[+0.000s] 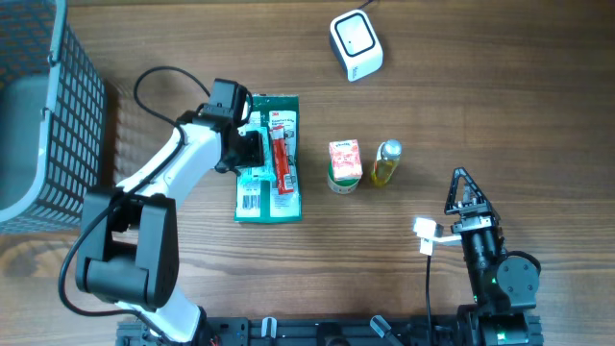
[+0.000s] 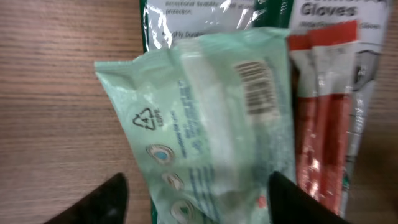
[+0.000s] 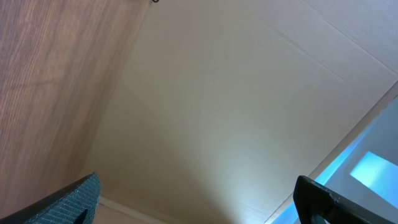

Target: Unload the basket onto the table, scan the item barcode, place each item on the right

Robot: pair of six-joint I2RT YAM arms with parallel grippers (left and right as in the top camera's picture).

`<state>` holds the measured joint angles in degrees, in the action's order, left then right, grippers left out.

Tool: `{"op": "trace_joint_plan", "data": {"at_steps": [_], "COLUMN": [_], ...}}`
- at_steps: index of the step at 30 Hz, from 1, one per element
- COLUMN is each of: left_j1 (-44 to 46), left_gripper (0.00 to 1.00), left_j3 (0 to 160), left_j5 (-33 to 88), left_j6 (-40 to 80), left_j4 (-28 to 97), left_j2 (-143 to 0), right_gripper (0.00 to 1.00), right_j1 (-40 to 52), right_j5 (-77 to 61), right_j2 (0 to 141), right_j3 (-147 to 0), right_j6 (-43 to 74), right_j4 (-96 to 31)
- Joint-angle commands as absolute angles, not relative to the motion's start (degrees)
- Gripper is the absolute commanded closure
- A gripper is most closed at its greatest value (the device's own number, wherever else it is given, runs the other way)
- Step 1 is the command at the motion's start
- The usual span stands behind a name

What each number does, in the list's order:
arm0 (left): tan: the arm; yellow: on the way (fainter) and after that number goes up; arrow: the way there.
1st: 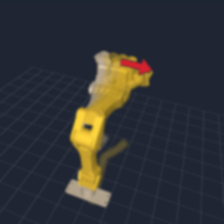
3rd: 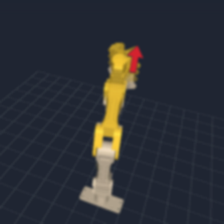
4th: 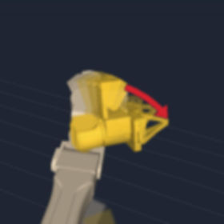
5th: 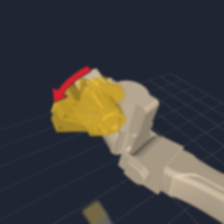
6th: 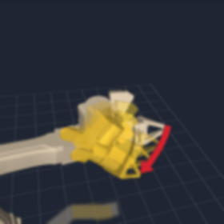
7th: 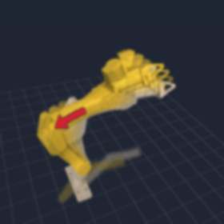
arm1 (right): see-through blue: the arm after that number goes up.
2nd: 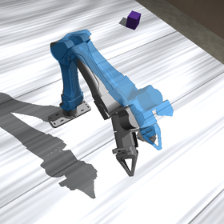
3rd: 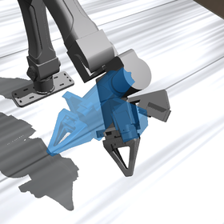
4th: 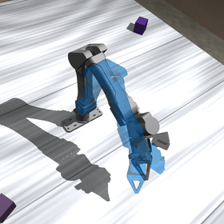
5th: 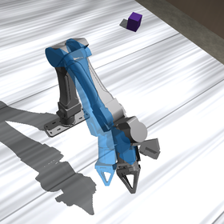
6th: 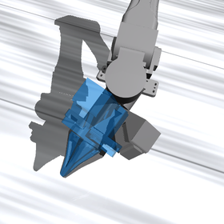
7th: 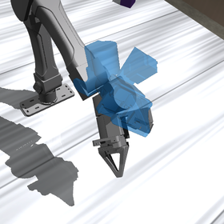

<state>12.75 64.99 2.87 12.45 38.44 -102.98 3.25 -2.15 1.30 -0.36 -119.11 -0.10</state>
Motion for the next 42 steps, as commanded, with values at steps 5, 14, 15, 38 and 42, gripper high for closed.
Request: {"op": "trace_joint_plan", "data": {"at_steps": [5, 14, 15, 38, 42], "left_j1": [13.02, 14.44, 14.41, 14.39, 14.31], "left_gripper": [0.00, 0.00, 0.13, 0.75, 0.59], "left_j3": [72.12, 67.77, 67.13, 55.37, 61.49], "left_j5": [2.52, 6.63, 6.61, 4.89, 4.84], "left_j6": [12.43, 12.43, 12.40, 14.11, 14.11], "left_j4": [47.05, 47.72, 47.27, 38.17, 41.74], "left_j2": [-93.95, -97.58, -97.62, -101.32, -97.69], "right_gripper": [0.00, 0.00, 0.00, 0.00, 0.00], "right_j1": [3.40, 3.40, 3.40, 3.40, 3.40], "right_j5": [-2.90, -2.90, -2.90, -2.90, -2.90], "right_j2": [1.34, 1.34, 1.34, 1.41, 1.41], "right_j3": [-0.34, -0.34, -0.34, -0.34, -0.34], "right_j6": [-121.49, -121.51, -121.51, -121.49, -121.51], "right_j4": [-0.01, -0.01, -0.01, -0.01, -0.01]}}
